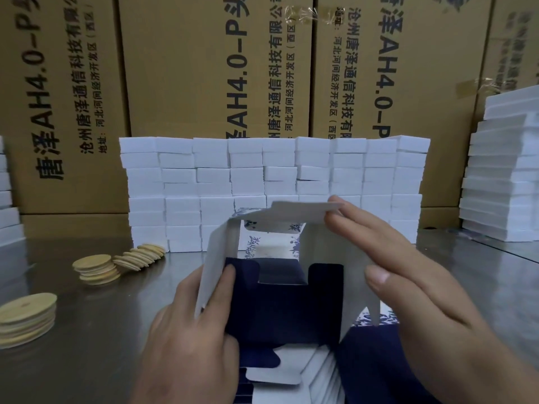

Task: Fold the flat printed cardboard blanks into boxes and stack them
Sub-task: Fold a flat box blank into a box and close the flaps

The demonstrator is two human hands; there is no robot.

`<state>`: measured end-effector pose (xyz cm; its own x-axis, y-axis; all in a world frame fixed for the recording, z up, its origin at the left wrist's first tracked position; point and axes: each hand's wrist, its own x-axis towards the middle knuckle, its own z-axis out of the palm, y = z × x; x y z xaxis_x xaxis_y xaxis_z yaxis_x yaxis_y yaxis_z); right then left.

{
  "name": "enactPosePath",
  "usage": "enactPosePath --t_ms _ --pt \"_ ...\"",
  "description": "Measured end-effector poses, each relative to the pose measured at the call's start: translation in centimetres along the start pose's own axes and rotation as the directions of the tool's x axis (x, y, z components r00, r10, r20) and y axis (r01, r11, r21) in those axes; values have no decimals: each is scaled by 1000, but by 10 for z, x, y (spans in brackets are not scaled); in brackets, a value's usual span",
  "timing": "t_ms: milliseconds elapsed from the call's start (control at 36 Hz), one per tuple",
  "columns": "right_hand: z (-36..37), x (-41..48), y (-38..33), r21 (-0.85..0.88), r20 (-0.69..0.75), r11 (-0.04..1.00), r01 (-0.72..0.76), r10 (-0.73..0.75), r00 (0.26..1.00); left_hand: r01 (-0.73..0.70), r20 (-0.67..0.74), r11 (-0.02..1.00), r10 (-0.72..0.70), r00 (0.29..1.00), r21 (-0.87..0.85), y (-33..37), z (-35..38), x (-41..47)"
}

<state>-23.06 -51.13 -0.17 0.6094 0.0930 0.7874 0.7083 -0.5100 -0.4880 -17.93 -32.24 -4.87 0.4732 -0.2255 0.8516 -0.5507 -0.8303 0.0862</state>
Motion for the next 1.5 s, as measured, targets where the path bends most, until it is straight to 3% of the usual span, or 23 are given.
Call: enactPosePath --t_ms 167,250,389,444,500,611,778,1000,1167,1333,1500 --pt "-2 5 -13 5 11 1000 15 -15 1000 -48 86 999 49 995 -15 -1 -2 2" --pt "-6 13 -14 -40 82 999 23 -20 996 -94 30 996 94 995 -3 -3 -1 2" --pt "-4 3 -7 167 4 985 -34 34 999 -199 -12 971 202 979 136 -6 2 3" --pt "-1 0 -3 119 28 993 20 -24 999 -225 -60 972 228 972 64 -8 5 2" --pt "0 -5 2 95 1 994 47 -47 999 -214 -85 977 213 973 -12 -8 8 1" --pt "4 -18 13 203 -133 979 -2 30 991 -174 -69 984 176 982 31 -8 9 -1" --pt "10 -25 20 107 -221 989 100 -75 972 -149 -79 989 149 986 5 -7 6 -1" --pt "11 -32 24 135 -164 976 169 -146 976 -82 -76 997 81 994 -12 -8 13 -6" --pt "12 -28 22 6 -131 974 228 -225 966 -57 -27 998 57 998 4 -7 11 -4" --pt "9 -27 17 -293 -37 918 269 -292 956 -63 -43 998 62 997 -4 -8 10 -5" --pt "15 -25 19 -426 -99 858 287 -359 928 -74 16 997 75 997 -23 -9 8 -8"
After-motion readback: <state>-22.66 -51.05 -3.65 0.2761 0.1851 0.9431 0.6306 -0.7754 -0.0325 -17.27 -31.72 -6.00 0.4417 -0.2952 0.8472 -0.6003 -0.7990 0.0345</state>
